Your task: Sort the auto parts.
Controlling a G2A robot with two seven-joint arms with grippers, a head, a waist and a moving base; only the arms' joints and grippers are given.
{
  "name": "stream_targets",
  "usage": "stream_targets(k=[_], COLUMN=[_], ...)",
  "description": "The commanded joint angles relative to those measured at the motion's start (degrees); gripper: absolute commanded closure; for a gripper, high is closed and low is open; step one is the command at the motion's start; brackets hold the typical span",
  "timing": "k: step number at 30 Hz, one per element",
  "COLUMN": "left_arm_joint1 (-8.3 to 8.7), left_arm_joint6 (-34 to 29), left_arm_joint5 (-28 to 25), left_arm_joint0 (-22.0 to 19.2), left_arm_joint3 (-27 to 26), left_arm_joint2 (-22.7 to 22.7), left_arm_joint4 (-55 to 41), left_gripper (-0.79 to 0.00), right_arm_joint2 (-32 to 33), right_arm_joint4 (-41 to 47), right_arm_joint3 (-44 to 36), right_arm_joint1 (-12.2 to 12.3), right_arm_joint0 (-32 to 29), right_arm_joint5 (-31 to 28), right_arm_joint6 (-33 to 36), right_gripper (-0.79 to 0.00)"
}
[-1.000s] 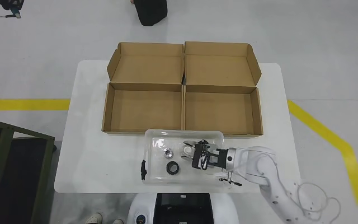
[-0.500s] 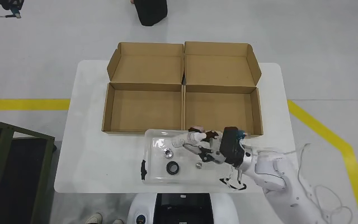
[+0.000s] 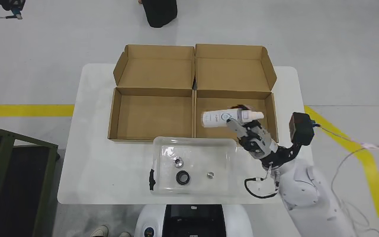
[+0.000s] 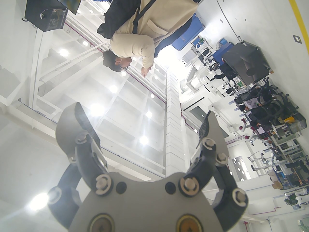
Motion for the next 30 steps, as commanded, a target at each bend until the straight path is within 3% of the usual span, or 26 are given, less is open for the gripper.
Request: stream_targets(k=[1, 7, 9, 18, 30], left_arm_joint1=[0.00, 0.00, 0.00, 0.00, 0.00], left_arm_joint6=[-0.01, -0.01, -0.01, -0.01, -0.01], left_arm_joint5=[0.00, 0.00, 0.00, 0.00, 0.00], left_arm_joint0=[0.00, 0.00, 0.00, 0.00, 0.00], left_arm_joint3=[0.00, 0.00, 0.00, 0.00, 0.00], left_arm_joint2=[0.00, 0.00, 0.00, 0.00, 0.00], left_arm_joint4=[0.00, 0.00, 0.00, 0.00, 0.00], left_gripper=[-0.785, -0.785, -0.785, -0.785, -0.785], right_arm_joint2=[1.01, 3.73, 3.51, 5.48, 2.17], right_arm_joint4=[1.75, 4.04, 9.91, 10.94, -10.64], right_arm_joint3=[-0.20, -1.42, -1.88, -2.08, -0.12], right_arm_joint1=[-0.04, -0.25, -0.57, -0.78, -1.12], right_arm_joint0=[-0.43, -2.19, -3.14, -3.66, -0.76], right_arm_joint5=[0.73, 2.17, 2.65, 2.93, 3.16], right_arm_joint6=[-0.55, -3.05, -5.48, -2.97, 2.71], right_gripper=[0.000, 0.000, 0.000, 0.000, 0.000])
